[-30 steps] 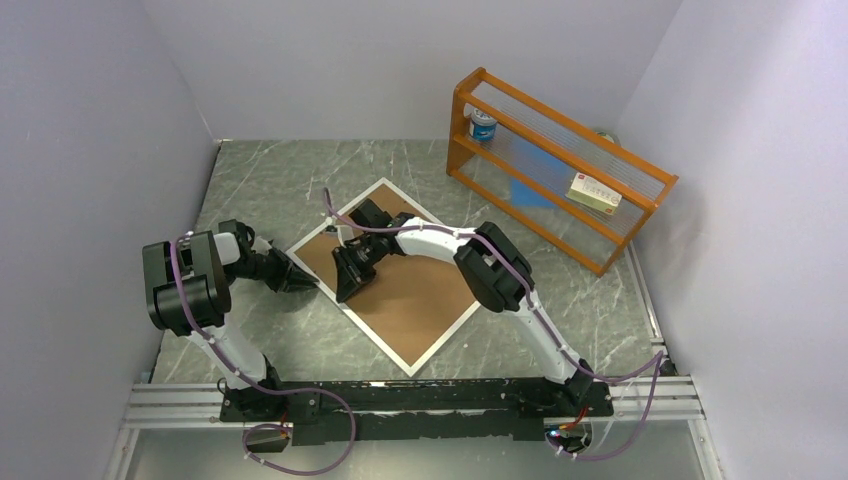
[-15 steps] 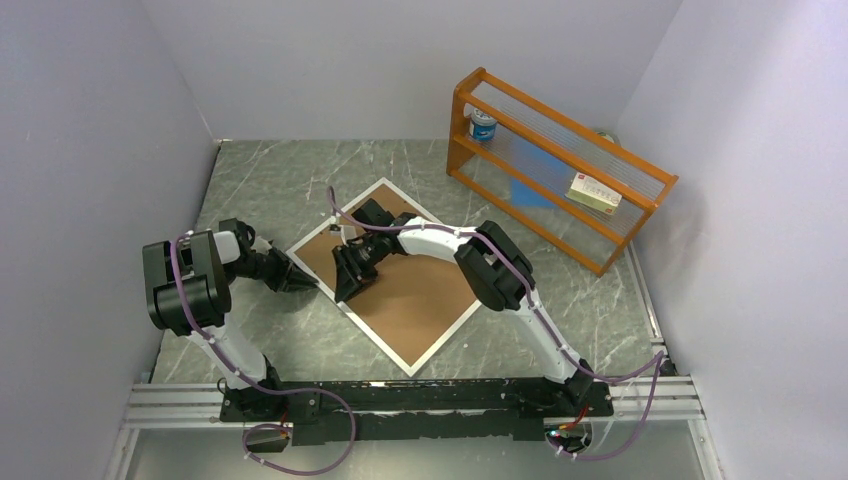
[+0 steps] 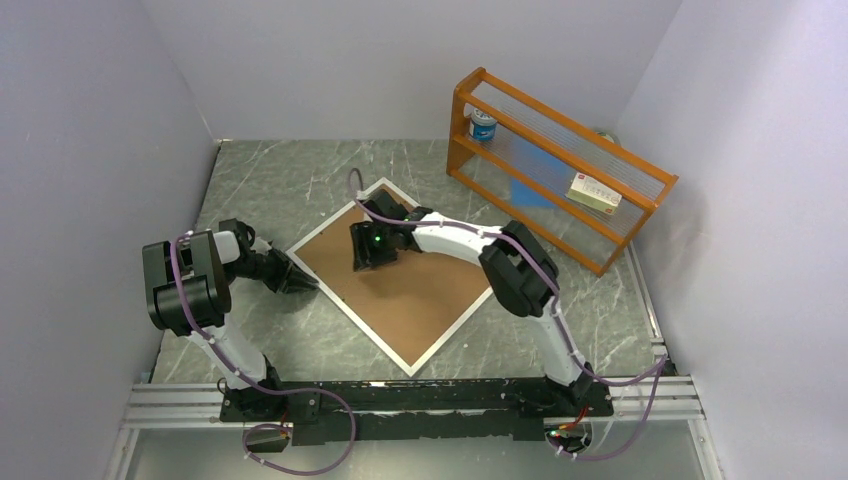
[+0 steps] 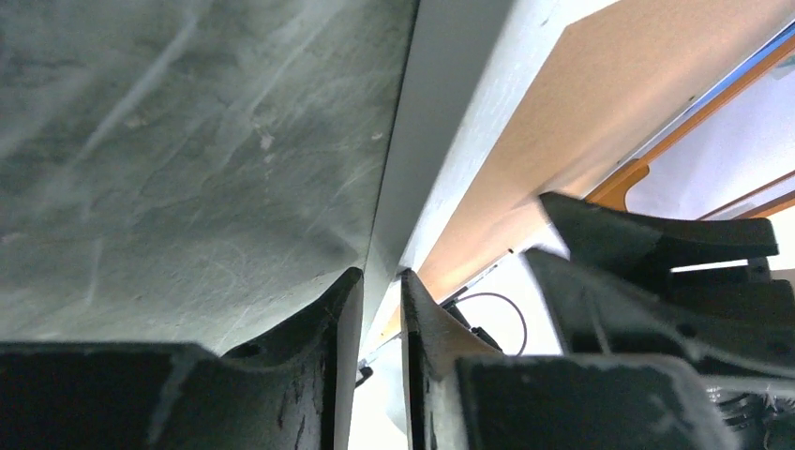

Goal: Put the photo into the frame
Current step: Install the photo frame at the center of the board, then adjust the photo frame at the center of the board.

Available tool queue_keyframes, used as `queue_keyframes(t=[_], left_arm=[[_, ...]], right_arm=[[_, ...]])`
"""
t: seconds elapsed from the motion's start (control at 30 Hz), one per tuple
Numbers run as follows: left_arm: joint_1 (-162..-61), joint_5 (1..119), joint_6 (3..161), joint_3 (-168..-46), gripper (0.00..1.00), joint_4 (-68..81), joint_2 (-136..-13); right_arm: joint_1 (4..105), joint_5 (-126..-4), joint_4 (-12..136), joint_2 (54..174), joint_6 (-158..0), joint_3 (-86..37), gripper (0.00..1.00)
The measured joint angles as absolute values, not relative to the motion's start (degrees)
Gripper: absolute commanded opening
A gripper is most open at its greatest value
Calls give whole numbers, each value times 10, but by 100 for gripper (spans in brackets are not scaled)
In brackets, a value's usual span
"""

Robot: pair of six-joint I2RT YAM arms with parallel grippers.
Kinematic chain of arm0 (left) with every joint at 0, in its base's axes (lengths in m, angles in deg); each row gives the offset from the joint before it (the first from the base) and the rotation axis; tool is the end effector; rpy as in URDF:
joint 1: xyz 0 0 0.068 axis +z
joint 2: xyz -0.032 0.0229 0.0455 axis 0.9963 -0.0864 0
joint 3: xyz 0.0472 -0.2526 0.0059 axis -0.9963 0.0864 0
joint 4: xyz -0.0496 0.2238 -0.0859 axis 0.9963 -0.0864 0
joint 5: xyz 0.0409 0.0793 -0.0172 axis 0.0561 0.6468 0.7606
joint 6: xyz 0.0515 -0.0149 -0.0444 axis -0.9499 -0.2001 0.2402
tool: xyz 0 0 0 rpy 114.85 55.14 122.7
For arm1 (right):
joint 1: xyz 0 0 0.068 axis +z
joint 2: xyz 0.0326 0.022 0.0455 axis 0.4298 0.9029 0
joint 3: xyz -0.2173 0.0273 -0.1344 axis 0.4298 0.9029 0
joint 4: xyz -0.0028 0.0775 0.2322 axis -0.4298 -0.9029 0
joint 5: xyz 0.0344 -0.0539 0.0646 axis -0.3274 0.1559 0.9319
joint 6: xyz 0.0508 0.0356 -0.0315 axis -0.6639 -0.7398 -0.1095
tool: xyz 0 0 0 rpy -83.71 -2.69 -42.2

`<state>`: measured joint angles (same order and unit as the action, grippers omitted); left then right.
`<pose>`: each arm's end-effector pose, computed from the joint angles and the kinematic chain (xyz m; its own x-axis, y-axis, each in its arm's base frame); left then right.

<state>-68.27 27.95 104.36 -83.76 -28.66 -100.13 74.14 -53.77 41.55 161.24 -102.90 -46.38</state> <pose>0.2635 0.0410 0.0954 -0.6996 -0.6520 0.2924 -0.6716 0.4603 -0.5806 0.3019 0.3710 0.1420 -0.8760 -0.2672 -0.4015 -0.4602 0.7125 0.5298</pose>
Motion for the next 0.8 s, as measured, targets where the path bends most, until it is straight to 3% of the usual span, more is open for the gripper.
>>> queue_keyframes(t=[0.17,0.33,0.4,0.63,0.8], left_arm=[[-683,293,1044,-838,46,-288,-995],[-684,293,1048,-835,55,-275,-979],[-684,293,1055,-828,57,-262,-971],[-684,305,1091,-809,57,-223,-948],[-684,324,1143,-760,56,-158,-905]], right_arm=[[720,-742,418,1534,-1020,-382,61],[687,-828,418,1471,-1006,-356,77],[668,-840,419,1452,-1002,-355,78],[579,-839,421,1448,-962,-344,81],[570,-833,412,1481,-944,-337,81]])
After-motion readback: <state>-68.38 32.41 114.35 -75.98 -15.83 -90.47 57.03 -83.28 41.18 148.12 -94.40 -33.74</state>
